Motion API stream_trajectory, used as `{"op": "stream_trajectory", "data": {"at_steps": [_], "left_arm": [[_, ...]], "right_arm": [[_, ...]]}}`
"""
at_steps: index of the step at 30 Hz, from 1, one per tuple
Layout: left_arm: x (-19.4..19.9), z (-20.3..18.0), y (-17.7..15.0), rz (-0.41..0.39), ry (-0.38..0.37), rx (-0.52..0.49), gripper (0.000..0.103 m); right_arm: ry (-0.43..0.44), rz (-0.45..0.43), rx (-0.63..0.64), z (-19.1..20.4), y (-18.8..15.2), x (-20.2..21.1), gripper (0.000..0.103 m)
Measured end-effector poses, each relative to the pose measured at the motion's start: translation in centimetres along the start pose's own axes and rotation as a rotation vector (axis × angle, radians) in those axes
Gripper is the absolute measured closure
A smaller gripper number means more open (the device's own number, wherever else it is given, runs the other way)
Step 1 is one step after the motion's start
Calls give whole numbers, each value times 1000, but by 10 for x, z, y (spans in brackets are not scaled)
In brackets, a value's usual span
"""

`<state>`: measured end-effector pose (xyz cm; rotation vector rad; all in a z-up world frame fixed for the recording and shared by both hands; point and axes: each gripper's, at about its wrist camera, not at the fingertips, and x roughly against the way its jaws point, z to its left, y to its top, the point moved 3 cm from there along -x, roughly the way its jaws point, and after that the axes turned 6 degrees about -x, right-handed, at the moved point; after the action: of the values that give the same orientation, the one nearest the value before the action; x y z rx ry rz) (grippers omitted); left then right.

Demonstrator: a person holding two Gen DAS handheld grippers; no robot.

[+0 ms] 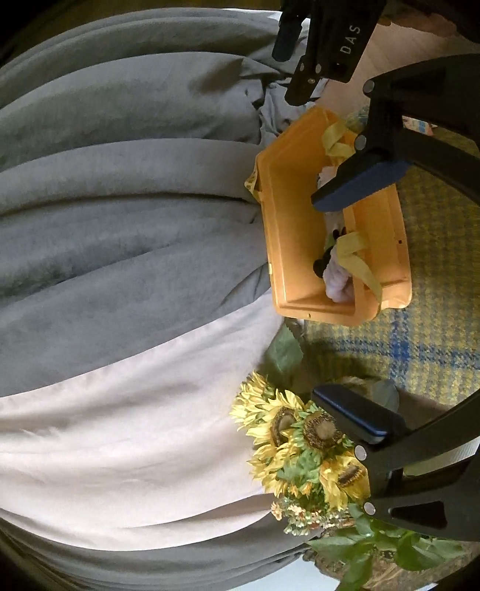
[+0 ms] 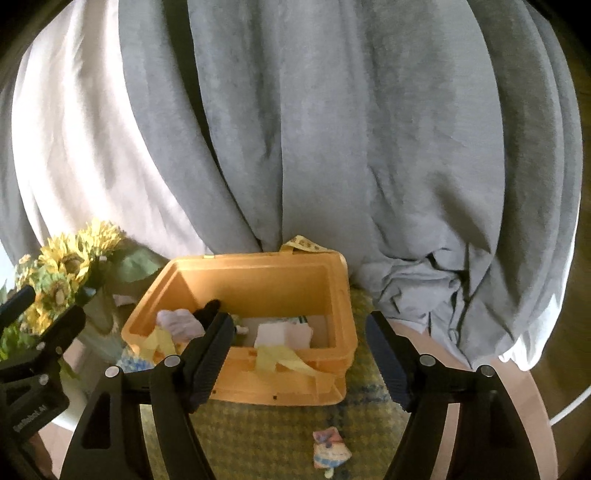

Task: Organize soft objects
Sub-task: 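Withdraw both grippers and move right gripper toward the School Bus toy, then grasp the School Bus printed toy with the right gripper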

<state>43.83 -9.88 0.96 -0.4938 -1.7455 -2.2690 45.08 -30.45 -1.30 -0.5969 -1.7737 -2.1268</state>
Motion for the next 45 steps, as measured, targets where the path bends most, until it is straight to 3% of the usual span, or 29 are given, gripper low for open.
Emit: {"op": "stream_trajectory", "data": {"at_steps": [9,19,45], "left_arm": [[12,-16,-21,29,-45,-14,7],[6,-28,-44,72,-20,-18,7],[-52,-69,-105,279,-99,-50,7]], "right_arm": [[5,49,-2,-12,-29,7,28],[1,146,5,-20,-61,-6,29],[1,392,-18,-48,-131,-73,29]]}}
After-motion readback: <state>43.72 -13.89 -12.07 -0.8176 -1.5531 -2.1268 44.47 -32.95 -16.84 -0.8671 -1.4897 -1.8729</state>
